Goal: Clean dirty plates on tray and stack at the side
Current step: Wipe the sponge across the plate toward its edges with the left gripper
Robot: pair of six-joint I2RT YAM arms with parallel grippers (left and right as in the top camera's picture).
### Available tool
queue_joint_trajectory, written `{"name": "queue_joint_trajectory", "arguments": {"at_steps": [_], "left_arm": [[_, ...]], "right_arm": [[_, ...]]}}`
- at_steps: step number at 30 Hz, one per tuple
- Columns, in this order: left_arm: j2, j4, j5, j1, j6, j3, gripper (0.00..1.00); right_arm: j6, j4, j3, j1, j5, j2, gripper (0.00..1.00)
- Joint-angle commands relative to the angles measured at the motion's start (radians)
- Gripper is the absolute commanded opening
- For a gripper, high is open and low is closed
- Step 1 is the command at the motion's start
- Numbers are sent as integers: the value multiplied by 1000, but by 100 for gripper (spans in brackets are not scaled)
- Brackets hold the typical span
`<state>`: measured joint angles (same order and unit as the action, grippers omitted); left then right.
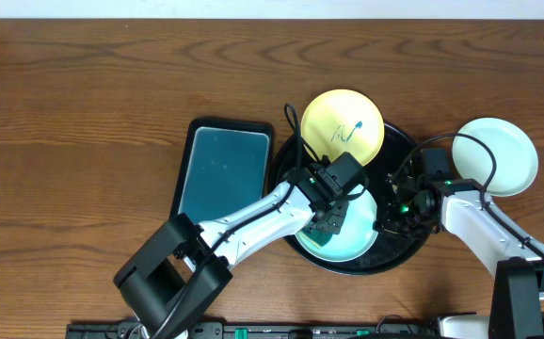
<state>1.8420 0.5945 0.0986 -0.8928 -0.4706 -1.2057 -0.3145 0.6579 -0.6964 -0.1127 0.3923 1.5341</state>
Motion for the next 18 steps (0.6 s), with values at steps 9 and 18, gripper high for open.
{"name": "queue_joint_trajectory", "arguments": {"at_steps": [9, 18], "left_arm": [[-23, 2, -5, 0, 5, 9, 47], [29, -5, -5, -1, 1, 9, 43]], "right_arm": [[1, 15, 6, 0, -26, 5, 1], [1, 15, 6, 0, -26, 5, 1]]}}
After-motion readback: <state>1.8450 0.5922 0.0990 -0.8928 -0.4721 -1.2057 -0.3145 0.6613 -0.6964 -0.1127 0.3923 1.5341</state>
